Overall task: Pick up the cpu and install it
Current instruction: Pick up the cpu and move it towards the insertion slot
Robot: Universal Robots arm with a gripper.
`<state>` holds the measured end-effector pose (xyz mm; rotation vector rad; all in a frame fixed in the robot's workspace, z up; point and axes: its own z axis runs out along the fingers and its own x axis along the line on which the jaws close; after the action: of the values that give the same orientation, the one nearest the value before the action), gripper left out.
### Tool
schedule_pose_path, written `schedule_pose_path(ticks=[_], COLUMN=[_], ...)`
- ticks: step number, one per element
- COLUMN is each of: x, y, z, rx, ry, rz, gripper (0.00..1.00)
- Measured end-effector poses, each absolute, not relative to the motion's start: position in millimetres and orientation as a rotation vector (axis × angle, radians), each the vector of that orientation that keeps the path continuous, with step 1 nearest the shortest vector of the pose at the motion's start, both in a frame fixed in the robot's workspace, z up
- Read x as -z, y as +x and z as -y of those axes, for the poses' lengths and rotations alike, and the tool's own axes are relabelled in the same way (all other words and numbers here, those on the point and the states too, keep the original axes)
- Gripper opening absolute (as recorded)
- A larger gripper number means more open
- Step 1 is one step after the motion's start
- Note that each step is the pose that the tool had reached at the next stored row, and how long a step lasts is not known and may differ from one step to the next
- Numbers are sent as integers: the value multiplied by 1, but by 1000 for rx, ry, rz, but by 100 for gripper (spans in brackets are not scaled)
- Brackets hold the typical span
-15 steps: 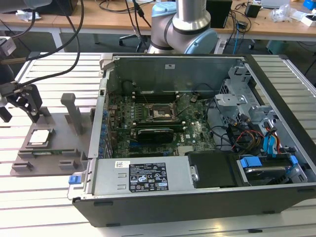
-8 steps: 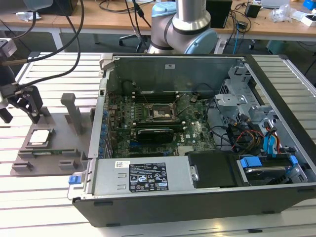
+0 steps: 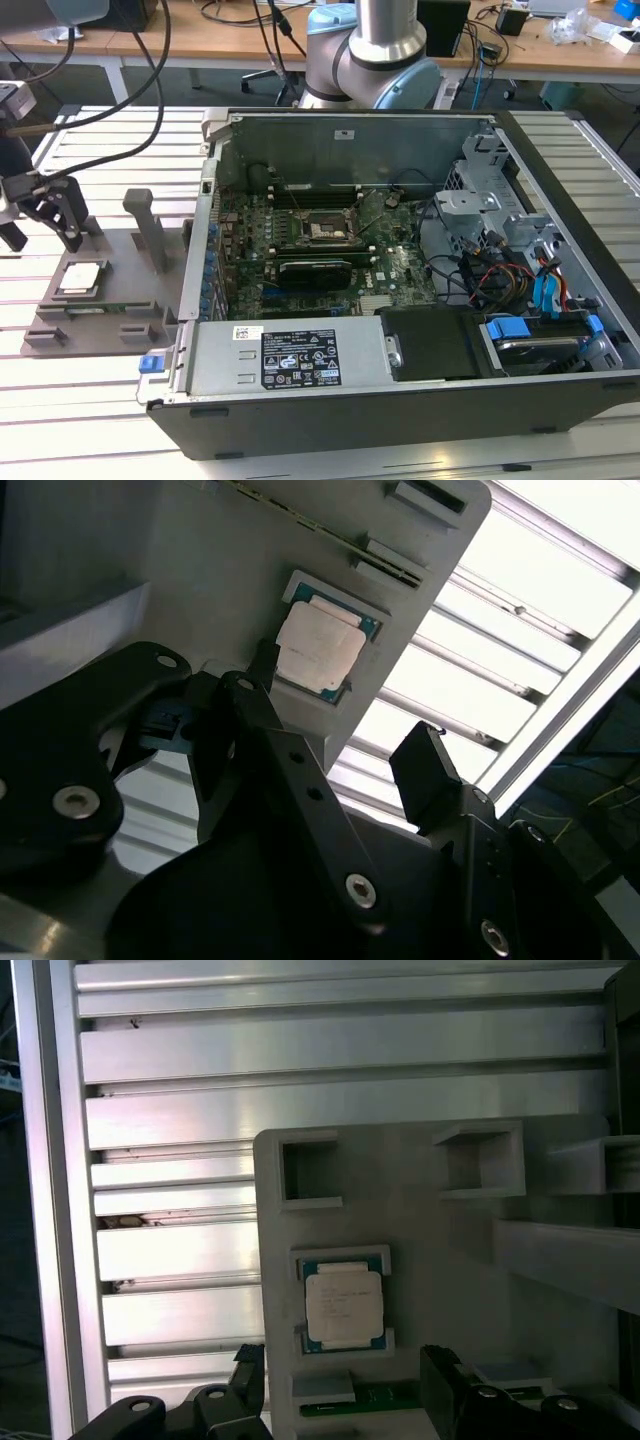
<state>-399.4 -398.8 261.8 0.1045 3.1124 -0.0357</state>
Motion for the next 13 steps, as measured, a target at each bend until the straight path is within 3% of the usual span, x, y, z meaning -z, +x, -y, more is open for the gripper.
schedule_pose_path(ticks=[13], x=[-255], y=[-399], z=[399], rx=[36], ry=[105], rz=[-3112], gripper=[72])
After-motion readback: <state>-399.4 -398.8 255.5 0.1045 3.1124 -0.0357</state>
